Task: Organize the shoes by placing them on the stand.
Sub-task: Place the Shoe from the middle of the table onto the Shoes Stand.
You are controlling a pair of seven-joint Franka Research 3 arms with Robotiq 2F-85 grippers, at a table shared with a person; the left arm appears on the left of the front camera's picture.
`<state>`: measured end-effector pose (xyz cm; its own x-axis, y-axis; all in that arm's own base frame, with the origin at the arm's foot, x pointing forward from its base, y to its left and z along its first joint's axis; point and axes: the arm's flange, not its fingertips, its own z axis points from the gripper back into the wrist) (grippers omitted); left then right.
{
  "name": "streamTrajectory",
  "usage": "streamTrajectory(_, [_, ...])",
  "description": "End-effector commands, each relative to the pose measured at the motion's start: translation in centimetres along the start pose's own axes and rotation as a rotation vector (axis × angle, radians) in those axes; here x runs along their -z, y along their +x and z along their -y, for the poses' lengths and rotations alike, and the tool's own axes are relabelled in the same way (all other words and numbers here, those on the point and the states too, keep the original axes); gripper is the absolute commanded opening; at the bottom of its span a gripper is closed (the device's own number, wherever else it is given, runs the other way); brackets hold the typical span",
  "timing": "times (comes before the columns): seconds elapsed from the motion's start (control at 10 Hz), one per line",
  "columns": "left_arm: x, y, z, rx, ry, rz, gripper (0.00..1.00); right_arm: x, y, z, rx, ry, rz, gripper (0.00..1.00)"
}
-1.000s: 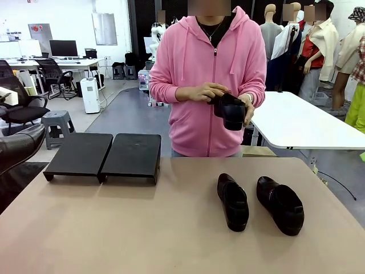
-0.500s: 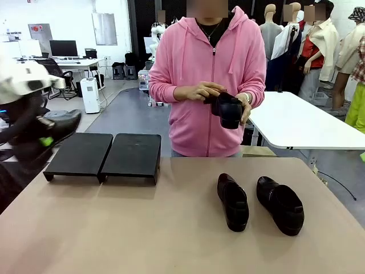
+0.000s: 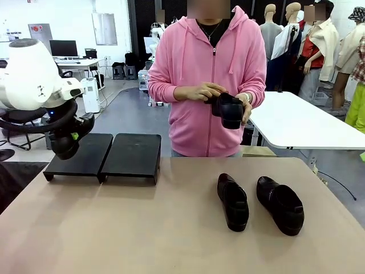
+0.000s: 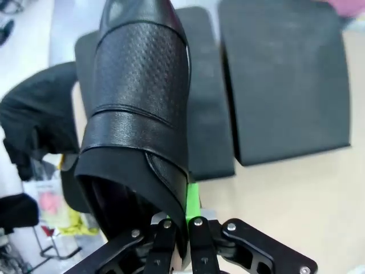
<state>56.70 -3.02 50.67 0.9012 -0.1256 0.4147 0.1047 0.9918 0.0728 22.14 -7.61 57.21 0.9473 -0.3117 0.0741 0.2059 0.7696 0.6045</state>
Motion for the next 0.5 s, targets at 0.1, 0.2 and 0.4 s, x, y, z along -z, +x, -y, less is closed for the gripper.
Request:
streamTrajectory(0.1, [2.3, 0.6, -0.9, -0.098, 0.116, 0.049, 0.0, -0.2, 0.0, -0.3, 0.0, 0.024, -0.006, 1.0])
streamTrajectory(0.2, [3.9, 0.7, -1.4, -0.104, 0.112, 0.088, 0.0, -0.2, 0.0, -0.3, 0.0, 0.024, -0.006, 1.0])
streamTrajectory(0.4, [5.6, 0.9, -2.2, -0.094, 0.108, 0.159, 0.0, -0.2, 0.0, -0.3, 0.0, 0.024, -0.006, 1.0])
